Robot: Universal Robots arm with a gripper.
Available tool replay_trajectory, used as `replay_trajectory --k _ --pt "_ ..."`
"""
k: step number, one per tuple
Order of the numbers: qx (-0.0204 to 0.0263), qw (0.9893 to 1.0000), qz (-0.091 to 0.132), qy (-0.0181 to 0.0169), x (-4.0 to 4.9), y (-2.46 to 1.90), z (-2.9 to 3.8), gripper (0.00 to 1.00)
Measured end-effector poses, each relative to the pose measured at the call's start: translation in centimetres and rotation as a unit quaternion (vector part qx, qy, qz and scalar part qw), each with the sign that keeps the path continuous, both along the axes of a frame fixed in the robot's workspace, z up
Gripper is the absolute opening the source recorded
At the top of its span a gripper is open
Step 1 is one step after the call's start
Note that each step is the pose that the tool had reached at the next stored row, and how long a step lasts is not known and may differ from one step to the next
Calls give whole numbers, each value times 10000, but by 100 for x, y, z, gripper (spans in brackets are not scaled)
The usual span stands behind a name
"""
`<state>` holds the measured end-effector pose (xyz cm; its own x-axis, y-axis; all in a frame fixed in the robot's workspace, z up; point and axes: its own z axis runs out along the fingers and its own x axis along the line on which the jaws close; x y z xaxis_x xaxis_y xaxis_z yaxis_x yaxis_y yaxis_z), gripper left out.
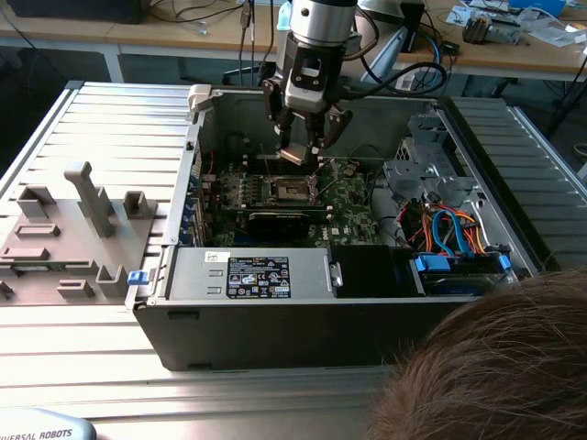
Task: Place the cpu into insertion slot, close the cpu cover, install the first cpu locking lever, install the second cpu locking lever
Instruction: 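Place the cpu into insertion slot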
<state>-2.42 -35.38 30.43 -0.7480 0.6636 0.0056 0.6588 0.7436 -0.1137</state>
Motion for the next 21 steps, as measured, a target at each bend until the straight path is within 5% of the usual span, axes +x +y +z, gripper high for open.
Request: replay_trajectory --k 21 --pt "0 10000 -91 0 0 0 -7 55"
